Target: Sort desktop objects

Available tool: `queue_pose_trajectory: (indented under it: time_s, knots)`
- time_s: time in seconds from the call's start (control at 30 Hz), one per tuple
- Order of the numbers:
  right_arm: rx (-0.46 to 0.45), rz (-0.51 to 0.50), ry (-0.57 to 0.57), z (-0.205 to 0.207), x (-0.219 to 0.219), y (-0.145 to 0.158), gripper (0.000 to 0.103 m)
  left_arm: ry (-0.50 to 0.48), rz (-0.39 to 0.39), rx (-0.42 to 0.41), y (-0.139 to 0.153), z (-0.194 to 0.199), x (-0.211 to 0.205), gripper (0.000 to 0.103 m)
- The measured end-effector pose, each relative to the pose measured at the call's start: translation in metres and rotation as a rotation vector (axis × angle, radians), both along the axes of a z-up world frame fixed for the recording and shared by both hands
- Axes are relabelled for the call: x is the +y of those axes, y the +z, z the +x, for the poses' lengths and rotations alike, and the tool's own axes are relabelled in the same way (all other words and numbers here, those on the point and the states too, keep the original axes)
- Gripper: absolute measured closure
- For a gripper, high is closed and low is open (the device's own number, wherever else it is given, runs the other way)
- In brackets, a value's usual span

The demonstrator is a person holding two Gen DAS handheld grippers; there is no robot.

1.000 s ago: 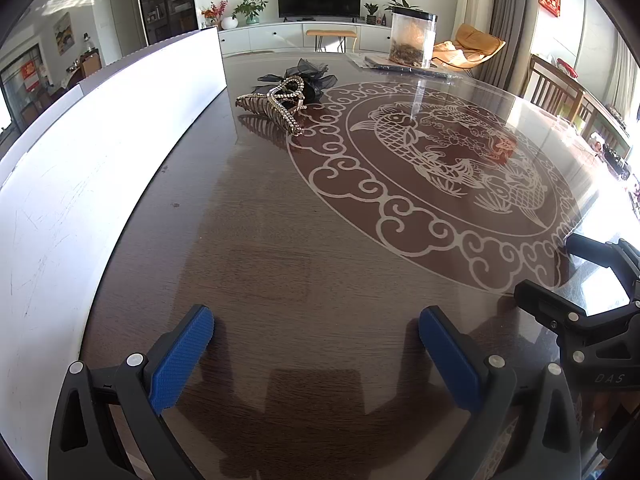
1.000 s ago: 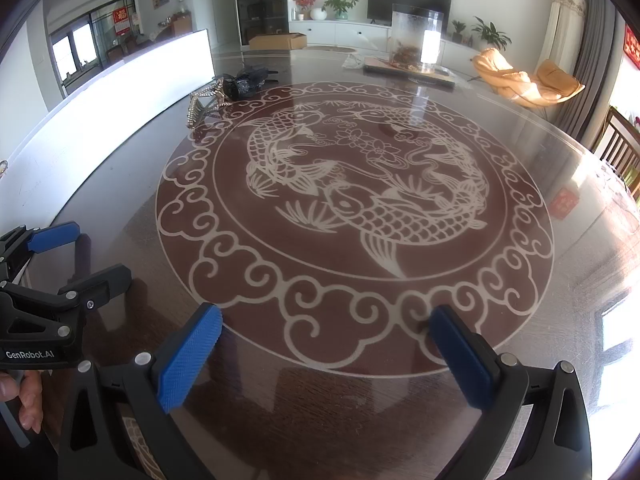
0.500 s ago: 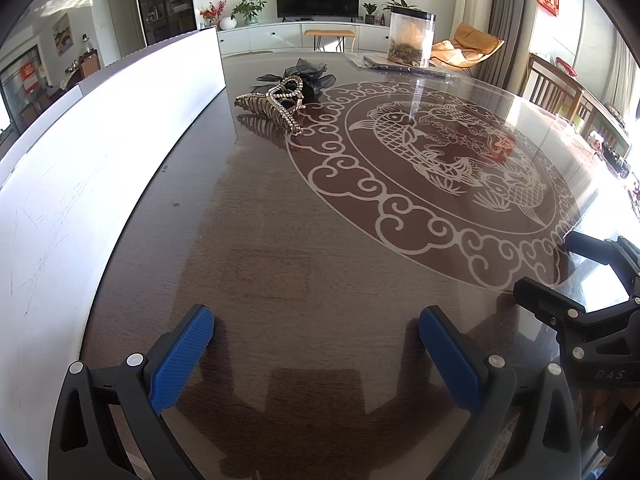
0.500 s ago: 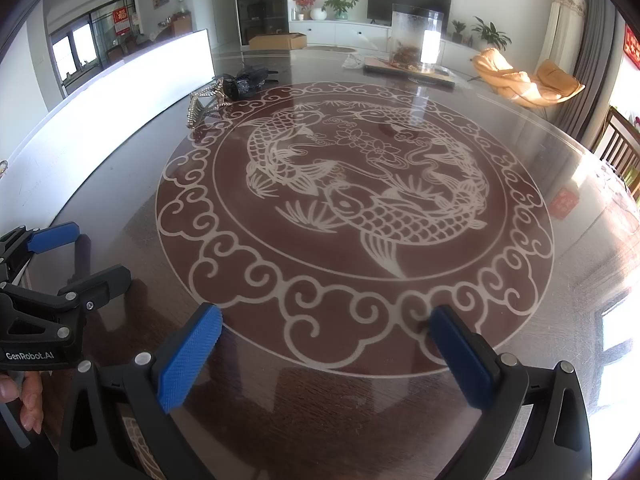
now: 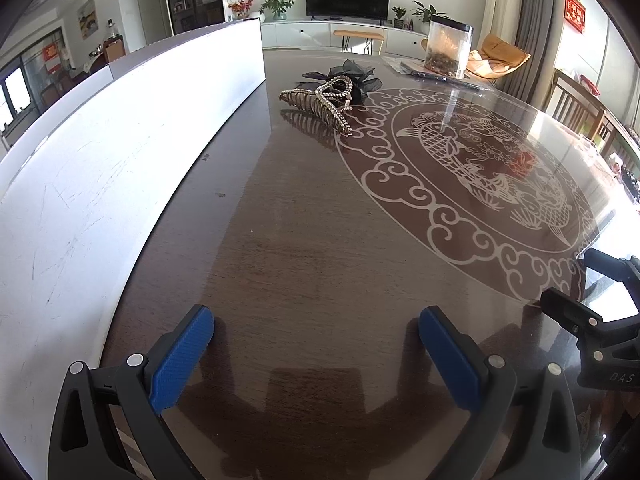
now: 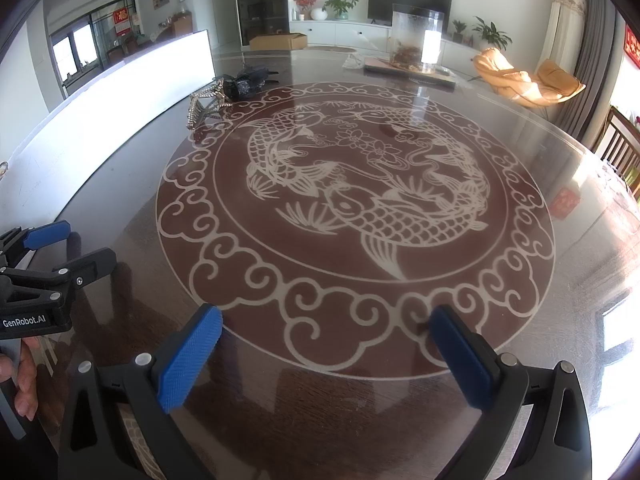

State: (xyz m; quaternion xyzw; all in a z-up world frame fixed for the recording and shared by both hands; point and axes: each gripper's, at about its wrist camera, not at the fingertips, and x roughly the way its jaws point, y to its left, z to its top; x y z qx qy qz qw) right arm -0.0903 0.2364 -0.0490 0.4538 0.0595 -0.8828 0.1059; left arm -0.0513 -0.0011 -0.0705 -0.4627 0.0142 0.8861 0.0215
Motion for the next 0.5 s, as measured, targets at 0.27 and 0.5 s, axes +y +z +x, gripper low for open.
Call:
queue_pose_trajectory:
  time_s: [0.27,0.5]
  knots:
    - [-0.017,-0.139,-0.033,-0.134,-0.019,0.016,0.000,0.008,0.001,0.003,0.000,-0.001,-0.001,0.000]
    - [-0.035,-0.188,0.002,-0.250,-0.106,0.035,0.000,0.008,0.001,0.003,0.000,-0.001,0.000,0.000]
